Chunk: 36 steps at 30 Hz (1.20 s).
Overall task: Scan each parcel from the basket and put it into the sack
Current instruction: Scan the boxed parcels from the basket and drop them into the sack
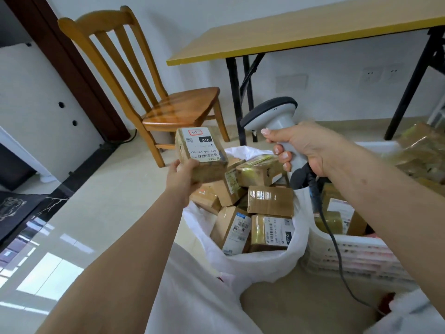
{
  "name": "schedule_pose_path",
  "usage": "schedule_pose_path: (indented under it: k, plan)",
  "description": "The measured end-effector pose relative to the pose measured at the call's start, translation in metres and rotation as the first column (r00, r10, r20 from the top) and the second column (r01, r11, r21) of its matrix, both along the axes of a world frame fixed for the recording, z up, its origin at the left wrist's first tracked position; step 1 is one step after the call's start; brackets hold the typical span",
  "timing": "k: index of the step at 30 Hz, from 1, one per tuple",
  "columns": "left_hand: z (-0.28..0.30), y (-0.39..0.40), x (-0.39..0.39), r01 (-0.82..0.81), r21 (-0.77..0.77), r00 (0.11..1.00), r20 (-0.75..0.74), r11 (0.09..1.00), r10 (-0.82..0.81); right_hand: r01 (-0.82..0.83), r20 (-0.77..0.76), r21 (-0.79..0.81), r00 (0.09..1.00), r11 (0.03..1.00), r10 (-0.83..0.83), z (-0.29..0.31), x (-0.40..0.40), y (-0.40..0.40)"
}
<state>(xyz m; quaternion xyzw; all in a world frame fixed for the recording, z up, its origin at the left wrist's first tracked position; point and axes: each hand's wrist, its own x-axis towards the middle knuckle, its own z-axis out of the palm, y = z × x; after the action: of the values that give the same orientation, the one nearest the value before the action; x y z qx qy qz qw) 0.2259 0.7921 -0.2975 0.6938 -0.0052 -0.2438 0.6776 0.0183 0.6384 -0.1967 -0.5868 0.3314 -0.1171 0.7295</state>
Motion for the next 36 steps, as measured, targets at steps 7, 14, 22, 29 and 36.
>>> schedule_pose_path:
  k: [7,14,22,29,36]
  plan:
    - [-0.063,0.024,-0.003,-0.139,0.453,0.988,-0.001,0.881,0.157,-0.020,-0.072,0.071,0.997,0.997,0.026,-0.021,0.019,0.004]
    - [-0.090,0.011,-0.014,0.045,0.730,0.974,0.120,0.682,-0.193,-0.002,-0.115,0.054,0.993,0.999,0.009,-0.033,0.025,-0.002]
    - [-0.103,0.013,-0.016,-0.014,0.639,0.863,0.396,0.769,-0.313,-0.005,-0.119,0.073,0.993,0.997,0.014,-0.040,0.026,-0.004]
    - [-0.113,-0.006,-0.038,-0.092,0.797,0.673,0.492,0.597,-0.552,-0.037,-0.146,0.107,0.988,0.994,0.052,-0.046,0.030,0.000]
    - [-0.095,-0.002,-0.032,-0.032,0.370,0.882,0.447,0.928,-0.148,-0.094,-0.248,0.141,0.961,0.986,0.127,-0.068,0.042,0.012]
